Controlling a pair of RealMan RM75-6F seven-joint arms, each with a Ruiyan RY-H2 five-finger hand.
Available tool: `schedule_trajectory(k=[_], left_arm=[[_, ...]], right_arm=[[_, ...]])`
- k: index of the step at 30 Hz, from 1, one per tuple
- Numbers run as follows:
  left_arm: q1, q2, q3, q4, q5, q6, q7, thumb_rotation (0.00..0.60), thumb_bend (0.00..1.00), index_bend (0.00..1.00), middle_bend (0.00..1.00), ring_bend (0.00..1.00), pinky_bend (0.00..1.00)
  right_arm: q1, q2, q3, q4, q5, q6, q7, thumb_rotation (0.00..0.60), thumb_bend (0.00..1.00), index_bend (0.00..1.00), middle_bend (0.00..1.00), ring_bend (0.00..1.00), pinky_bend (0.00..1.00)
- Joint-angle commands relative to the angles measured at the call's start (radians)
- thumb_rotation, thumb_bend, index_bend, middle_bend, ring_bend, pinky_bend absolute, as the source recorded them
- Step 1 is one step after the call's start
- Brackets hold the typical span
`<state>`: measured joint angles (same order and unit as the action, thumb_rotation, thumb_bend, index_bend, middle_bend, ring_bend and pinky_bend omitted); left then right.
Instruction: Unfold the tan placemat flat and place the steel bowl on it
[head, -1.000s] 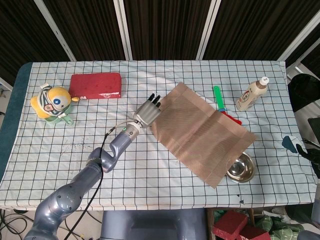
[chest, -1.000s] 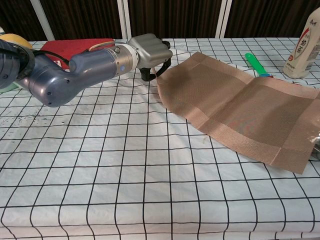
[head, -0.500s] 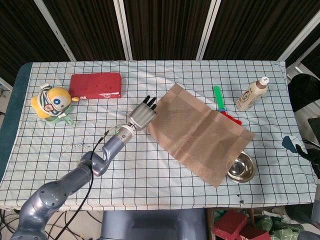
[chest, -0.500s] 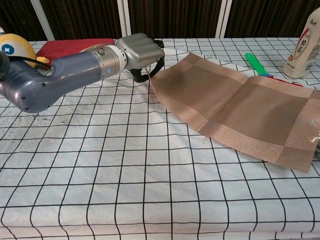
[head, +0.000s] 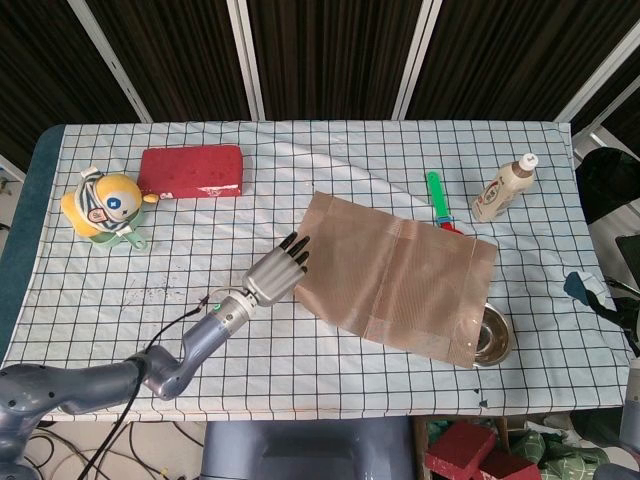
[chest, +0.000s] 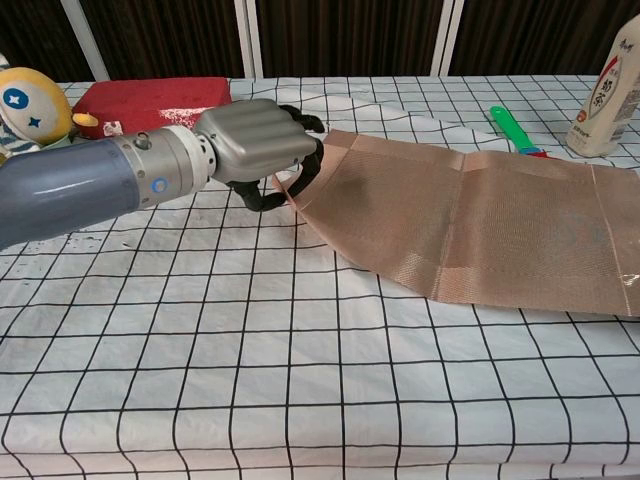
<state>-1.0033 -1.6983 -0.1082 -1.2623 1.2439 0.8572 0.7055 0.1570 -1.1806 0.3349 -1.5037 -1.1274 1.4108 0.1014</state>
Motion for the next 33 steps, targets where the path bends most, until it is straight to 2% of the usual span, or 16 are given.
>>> schedule_trajectory(k=[1, 8, 17, 24, 33], left_arm=[[0.059, 0.075, 0.036, -0.144, -0.082, 0.053, 0.144, 0.600, 0.41, 0.65, 0.27, 0.05, 0.13], [0.089, 0.098, 0.057, -0.251, -0.136, 0.098, 0.213, 0.600, 0.41, 0.65, 0.27, 0.05, 0.13], [0.152, 0.149, 0.117, -0.372, -0.176, 0.171, 0.262, 0.600, 0.41, 0.65, 0.27, 0.05, 0.13], [0.164, 0.143, 0.138, -0.418, -0.169, 0.181, 0.270, 0.600, 0.41, 0.65, 0.27, 0.05, 0.13], [0.220, 0.144, 0.209, -0.458, -0.131, 0.223, 0.267, 0.600, 0.41, 0.65, 0.27, 0.05, 0.13]], right_arm=[[0.000, 0.001, 0.001, -0.001, 0.000, 0.000, 0.002, 0.600, 0.14, 0.10, 0.00, 0.03, 0.17], [-0.001, 0.001, 0.001, -0.002, 0.000, 0.002, 0.004, 0.600, 0.14, 0.10, 0.00, 0.03, 0.17], [0.000, 0.003, 0.002, -0.006, 0.005, -0.007, 0.009, 0.600, 0.14, 0.10, 0.00, 0.03, 0.17], [-0.001, 0.002, -0.001, -0.008, 0.002, -0.004, 0.005, 0.600, 0.14, 0.10, 0.00, 0.03, 0.17], [0.000, 0.004, 0.000, -0.011, 0.005, -0.010, 0.010, 0.600, 0.14, 0.10, 0.00, 0.03, 0.17]])
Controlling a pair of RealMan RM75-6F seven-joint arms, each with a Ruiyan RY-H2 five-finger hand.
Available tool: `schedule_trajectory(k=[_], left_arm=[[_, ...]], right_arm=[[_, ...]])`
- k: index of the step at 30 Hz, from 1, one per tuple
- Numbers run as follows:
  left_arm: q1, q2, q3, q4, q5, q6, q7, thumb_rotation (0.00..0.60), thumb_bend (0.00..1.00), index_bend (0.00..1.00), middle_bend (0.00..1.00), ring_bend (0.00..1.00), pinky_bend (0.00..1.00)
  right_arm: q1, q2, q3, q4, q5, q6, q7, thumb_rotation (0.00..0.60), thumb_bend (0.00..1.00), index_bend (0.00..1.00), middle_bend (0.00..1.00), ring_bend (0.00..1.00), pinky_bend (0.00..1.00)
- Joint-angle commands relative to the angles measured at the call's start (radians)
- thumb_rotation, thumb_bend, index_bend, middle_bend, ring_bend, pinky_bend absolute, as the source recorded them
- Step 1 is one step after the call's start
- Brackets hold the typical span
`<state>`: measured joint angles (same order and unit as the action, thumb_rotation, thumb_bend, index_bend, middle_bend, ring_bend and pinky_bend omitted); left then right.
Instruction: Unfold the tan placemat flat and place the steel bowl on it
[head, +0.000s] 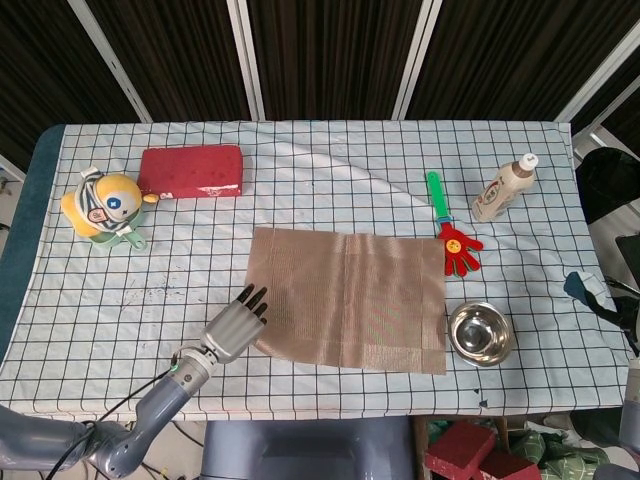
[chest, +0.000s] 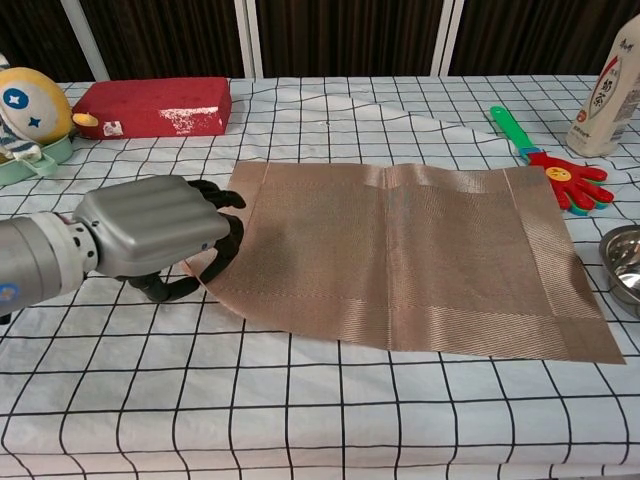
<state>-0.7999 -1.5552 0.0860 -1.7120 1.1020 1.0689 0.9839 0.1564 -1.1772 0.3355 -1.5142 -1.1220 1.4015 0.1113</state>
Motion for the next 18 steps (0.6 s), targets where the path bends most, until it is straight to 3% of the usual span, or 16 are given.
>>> schedule_trajectory(k=[1, 7, 18], left_arm=[[0.022, 0.002, 0.019, -0.011, 0.013, 0.014, -0.015, 0.600, 0.41, 0.65, 0.27, 0.05, 0.13], [0.054, 0.012, 0.060, -0.041, 0.040, 0.029, -0.023, 0.600, 0.41, 0.65, 0.27, 0.05, 0.13], [0.092, -0.006, 0.084, -0.061, 0.053, 0.033, -0.022, 0.600, 0.41, 0.65, 0.27, 0.05, 0.13]], right_arm=[[0.000, 0.000, -0.001, -0.001, -0.001, -0.001, 0.000, 0.600, 0.14, 0.10, 0.00, 0.03, 0.17], [0.002, -0.001, -0.004, -0.002, -0.004, -0.003, -0.002, 0.600, 0.14, 0.10, 0.00, 0.03, 0.17], [0.000, 0.001, -0.003, -0.006, -0.002, 0.000, 0.001, 0.600, 0.14, 0.10, 0.00, 0.03, 0.17]])
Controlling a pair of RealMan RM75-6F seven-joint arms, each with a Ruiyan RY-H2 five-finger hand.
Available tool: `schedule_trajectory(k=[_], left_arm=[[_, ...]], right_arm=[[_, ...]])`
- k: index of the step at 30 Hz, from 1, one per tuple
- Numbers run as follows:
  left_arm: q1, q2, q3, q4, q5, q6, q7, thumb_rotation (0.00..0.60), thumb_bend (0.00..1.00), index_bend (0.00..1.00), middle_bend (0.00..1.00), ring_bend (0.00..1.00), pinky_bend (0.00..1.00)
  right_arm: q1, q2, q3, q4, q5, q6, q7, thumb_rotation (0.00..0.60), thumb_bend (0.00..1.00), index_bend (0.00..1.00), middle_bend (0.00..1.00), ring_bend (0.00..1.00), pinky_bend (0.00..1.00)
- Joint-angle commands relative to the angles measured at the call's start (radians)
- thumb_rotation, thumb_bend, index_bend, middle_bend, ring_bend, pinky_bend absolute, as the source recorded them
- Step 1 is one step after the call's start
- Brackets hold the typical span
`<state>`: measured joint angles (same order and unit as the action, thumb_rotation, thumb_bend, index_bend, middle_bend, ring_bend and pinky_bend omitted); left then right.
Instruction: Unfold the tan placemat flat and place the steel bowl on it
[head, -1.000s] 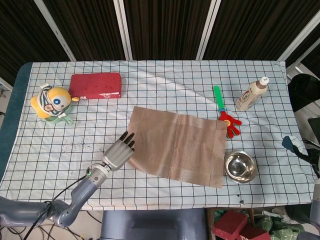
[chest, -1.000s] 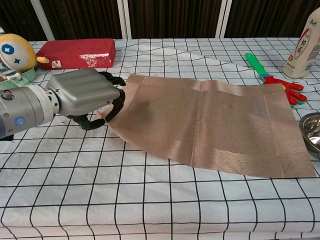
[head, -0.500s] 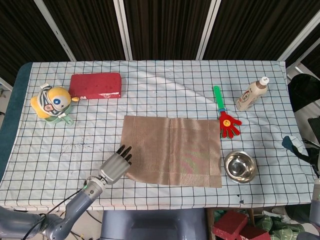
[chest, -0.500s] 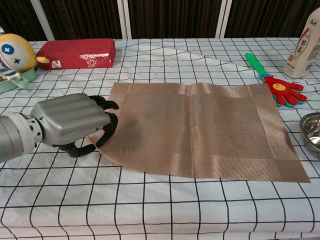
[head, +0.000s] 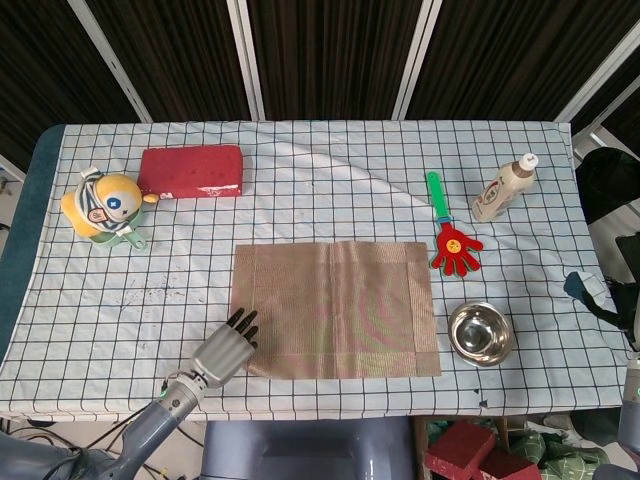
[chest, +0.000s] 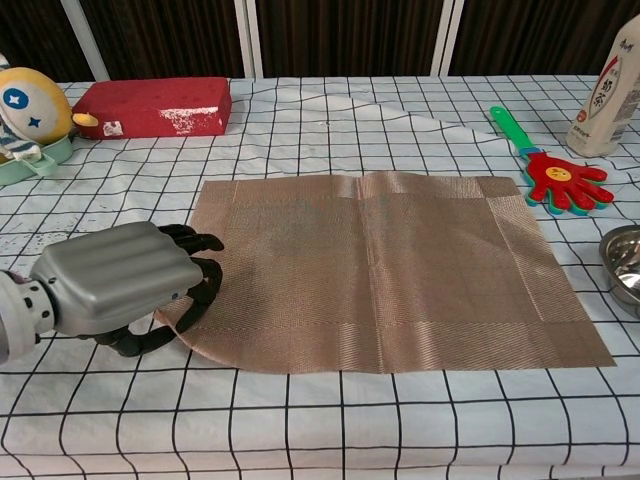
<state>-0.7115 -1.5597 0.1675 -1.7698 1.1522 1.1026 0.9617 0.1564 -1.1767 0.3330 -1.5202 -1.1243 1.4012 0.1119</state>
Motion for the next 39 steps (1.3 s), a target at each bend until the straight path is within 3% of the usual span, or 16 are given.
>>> schedule_trajectory(k=[1, 26, 35, 39], left_arm=[[0.006, -0.002, 0.003, -0.006, 0.004, -0.001, 0.001, 0.600, 0.41, 0.65, 0.27, 0.05, 0.13], [0.067, 0.064, 0.045, -0.081, 0.019, 0.025, 0.043, 0.600, 0.40, 0.62, 0.26, 0.05, 0.13], [0.081, 0.079, 0.044, -0.105, 0.013, 0.018, 0.041, 0.600, 0.07, 0.44, 0.15, 0.05, 0.12], [0.088, 0.094, 0.042, -0.117, 0.028, 0.021, 0.020, 0.600, 0.04, 0.33, 0.12, 0.05, 0.12]], right_arm=[[0.000, 0.001, 0.000, 0.000, 0.000, 0.000, 0.001, 0.600, 0.14, 0.10, 0.00, 0.03, 0.17], [-0.001, 0.001, -0.003, -0.005, -0.002, 0.000, -0.001, 0.600, 0.14, 0.10, 0.00, 0.03, 0.17], [-0.002, 0.001, -0.004, -0.008, -0.002, 0.001, -0.003, 0.600, 0.14, 0.10, 0.00, 0.03, 0.17], [-0.001, 0.002, -0.006, -0.009, -0.002, 0.000, -0.005, 0.600, 0.14, 0.10, 0.00, 0.03, 0.17]])
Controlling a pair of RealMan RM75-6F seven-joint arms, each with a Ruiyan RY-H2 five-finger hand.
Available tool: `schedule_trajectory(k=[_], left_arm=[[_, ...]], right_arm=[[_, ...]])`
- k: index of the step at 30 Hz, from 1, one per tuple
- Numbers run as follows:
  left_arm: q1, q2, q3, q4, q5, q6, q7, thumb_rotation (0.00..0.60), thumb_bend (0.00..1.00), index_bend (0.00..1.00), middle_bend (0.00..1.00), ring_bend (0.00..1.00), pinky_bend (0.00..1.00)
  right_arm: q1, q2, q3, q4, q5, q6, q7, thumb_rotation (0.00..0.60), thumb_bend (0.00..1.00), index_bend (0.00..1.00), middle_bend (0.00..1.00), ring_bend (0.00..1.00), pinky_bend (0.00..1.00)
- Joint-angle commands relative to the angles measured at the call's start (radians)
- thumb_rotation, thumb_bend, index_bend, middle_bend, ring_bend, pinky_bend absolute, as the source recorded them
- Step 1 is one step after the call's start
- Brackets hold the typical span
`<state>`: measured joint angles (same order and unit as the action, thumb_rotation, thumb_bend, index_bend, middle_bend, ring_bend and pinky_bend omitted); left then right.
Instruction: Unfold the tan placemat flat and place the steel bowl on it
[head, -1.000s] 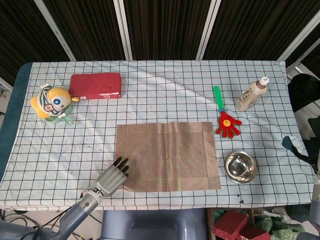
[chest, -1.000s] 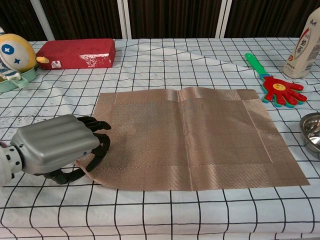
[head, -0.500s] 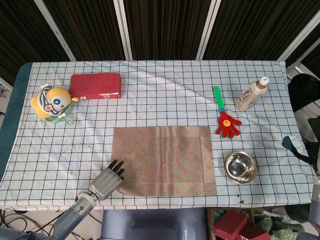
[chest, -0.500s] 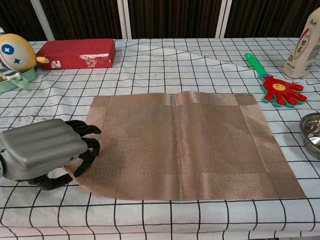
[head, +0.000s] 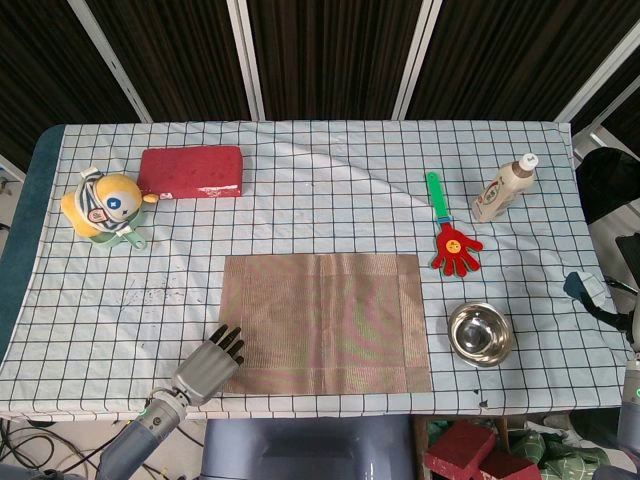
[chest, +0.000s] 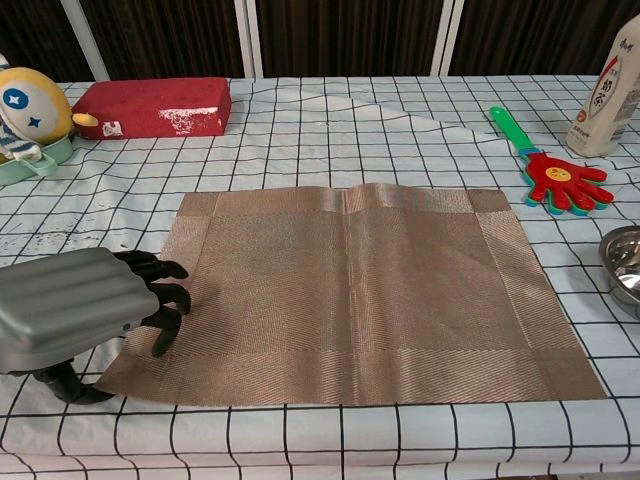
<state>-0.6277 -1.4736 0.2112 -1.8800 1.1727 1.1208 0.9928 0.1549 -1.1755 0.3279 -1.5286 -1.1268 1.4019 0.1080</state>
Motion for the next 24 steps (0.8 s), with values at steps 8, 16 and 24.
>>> schedule_trajectory(k=[8, 16, 24], left_arm=[[0.044, 0.064, -0.037, -0.075, 0.096, 0.085, -0.117, 0.600, 0.03, 0.20, 0.12, 0.05, 0.11], [0.106, 0.118, -0.096, -0.085, 0.221, 0.222, -0.237, 0.600, 0.03, 0.18, 0.12, 0.05, 0.10], [0.171, 0.155, -0.164, -0.040, 0.208, 0.303, -0.391, 0.600, 0.03, 0.14, 0.11, 0.04, 0.08]], right_arm=[[-0.001, 0.001, -0.003, -0.004, -0.005, 0.003, -0.005, 0.600, 0.14, 0.10, 0.00, 0.03, 0.17], [0.000, 0.005, -0.012, -0.030, -0.019, 0.014, -0.039, 0.600, 0.13, 0.10, 0.00, 0.03, 0.17], [0.003, 0.025, -0.039, -0.101, -0.023, 0.002, -0.120, 0.600, 0.11, 0.10, 0.00, 0.03, 0.17]])
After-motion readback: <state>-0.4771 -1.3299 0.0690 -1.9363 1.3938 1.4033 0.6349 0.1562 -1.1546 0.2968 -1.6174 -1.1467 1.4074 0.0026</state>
